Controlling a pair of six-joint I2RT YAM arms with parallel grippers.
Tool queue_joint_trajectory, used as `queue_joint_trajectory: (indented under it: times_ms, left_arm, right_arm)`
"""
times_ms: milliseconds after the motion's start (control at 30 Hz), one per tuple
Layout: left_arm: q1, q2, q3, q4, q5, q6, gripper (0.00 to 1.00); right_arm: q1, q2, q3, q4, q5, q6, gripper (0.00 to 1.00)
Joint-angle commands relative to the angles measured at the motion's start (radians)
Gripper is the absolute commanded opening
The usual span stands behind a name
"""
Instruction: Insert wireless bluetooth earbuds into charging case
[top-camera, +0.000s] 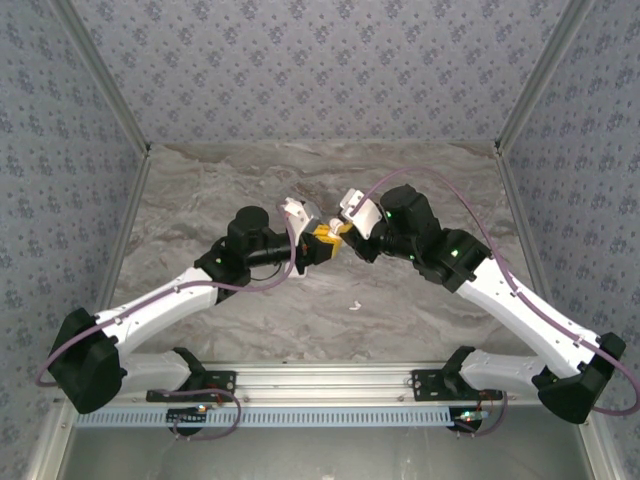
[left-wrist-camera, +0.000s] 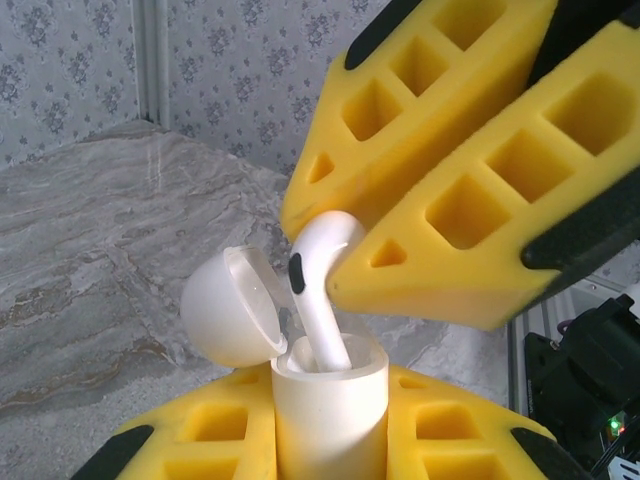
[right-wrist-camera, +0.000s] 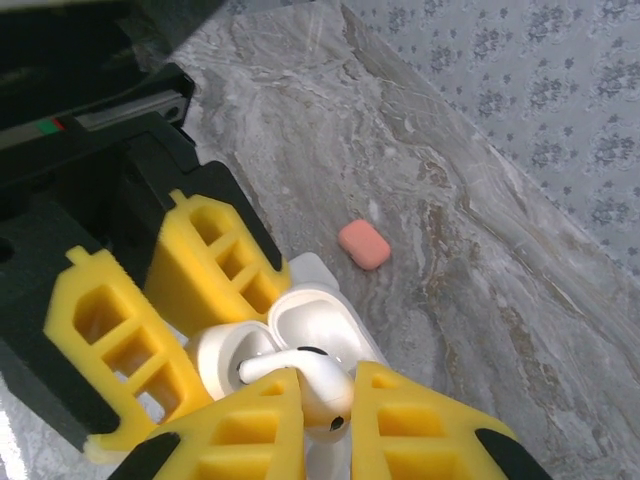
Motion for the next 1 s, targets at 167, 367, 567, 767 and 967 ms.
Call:
queue_joint_trajectory:
  times_ms: [167, 367, 567, 767, 967]
  left_arm:
    - [-0.004, -0.026, 0.027, 0.093, 0.013, -0.001, 0.00]
    - [-0.005, -0.027, 0.022, 0.138, 0.031, -0.019, 0.00]
    - [-0.005, -0.016, 0.027, 0.169, 0.048, -0.026, 0.00]
    - [-0.005, -0.005, 0.028, 0.194, 0.065, -0.040, 0.00]
    - [-0.006, -0.001, 0.019, 0.218, 0.063, -0.051, 0.00]
  right_arm:
    - [-0.029, 0.005, -0.003, -0.032, -0.146, 0.021, 0.16]
    - [-0.076, 0.011, 0.009, -0.045, -0.268, 0.047, 0.20]
    - [-0.149, 0.033, 0.033, -0.062, -0.430, 0.081, 0.26]
    - [-0.189, 0.055, 0.044, -0.050, -0.543, 0.112, 0.30]
    - [-0.222, 0.073, 0.065, -0.030, -0.612, 0.154, 0.35]
